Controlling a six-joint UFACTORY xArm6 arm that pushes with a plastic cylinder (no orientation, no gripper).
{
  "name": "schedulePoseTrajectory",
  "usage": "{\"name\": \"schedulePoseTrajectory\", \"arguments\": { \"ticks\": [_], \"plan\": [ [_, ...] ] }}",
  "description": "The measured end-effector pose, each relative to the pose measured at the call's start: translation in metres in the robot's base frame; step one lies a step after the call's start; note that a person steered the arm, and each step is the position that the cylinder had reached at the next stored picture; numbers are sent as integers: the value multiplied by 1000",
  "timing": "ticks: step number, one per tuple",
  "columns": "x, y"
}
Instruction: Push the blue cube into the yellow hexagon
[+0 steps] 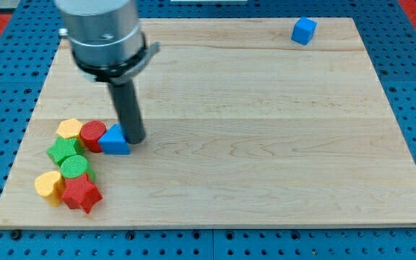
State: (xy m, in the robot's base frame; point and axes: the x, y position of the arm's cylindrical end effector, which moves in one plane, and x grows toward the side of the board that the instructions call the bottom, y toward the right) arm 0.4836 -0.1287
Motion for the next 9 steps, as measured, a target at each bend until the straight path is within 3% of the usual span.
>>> {"name": "schedulePoseTrajectory", "arguments": {
  "ticks": [1, 3, 4, 5, 6, 7, 8, 9],
  "plan": [
    [0, -9],
    [-108, 181],
    [-140, 287],
    [-206, 385],
    [-265, 428],
    [-270, 358],
    [-235, 258],
    [-235, 166]
  ]
}}
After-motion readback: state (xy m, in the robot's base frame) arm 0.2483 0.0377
